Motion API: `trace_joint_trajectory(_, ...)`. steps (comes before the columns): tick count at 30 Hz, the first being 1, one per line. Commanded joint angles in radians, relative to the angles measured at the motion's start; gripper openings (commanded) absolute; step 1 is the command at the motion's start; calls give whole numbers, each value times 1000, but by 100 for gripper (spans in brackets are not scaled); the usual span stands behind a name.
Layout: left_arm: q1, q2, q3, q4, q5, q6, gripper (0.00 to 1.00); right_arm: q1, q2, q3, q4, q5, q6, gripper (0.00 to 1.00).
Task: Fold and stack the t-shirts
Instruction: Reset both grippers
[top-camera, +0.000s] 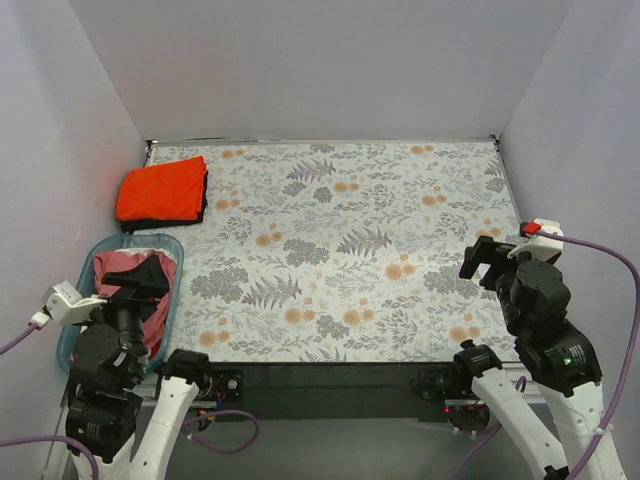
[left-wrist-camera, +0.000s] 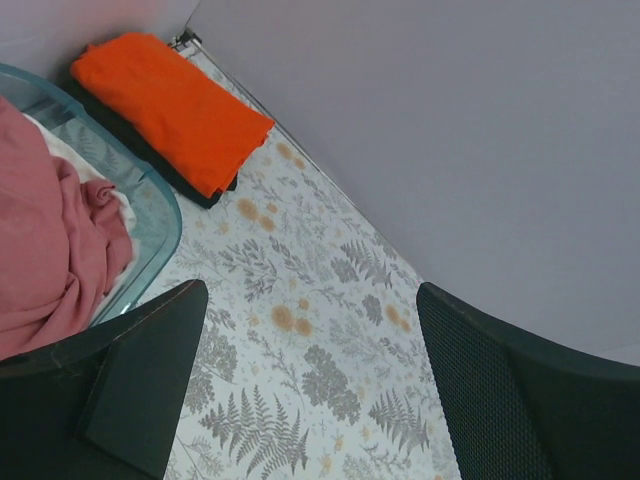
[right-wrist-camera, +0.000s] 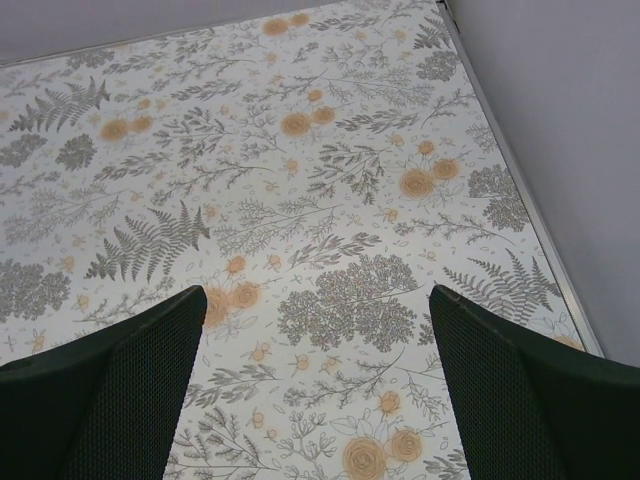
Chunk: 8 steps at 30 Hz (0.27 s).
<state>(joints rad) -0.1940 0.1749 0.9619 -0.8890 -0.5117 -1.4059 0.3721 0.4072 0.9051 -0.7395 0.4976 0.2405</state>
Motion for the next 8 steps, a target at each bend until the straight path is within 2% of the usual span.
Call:
trace_joint_trajectory(1,-4,0,-34,76,-33,30,85,-2,-18,-14,75,10,11,98)
trace_joint_trajectory(8,-4,31,-75,91,10,21,86,-4,-34,-47,129,-28,-6,98)
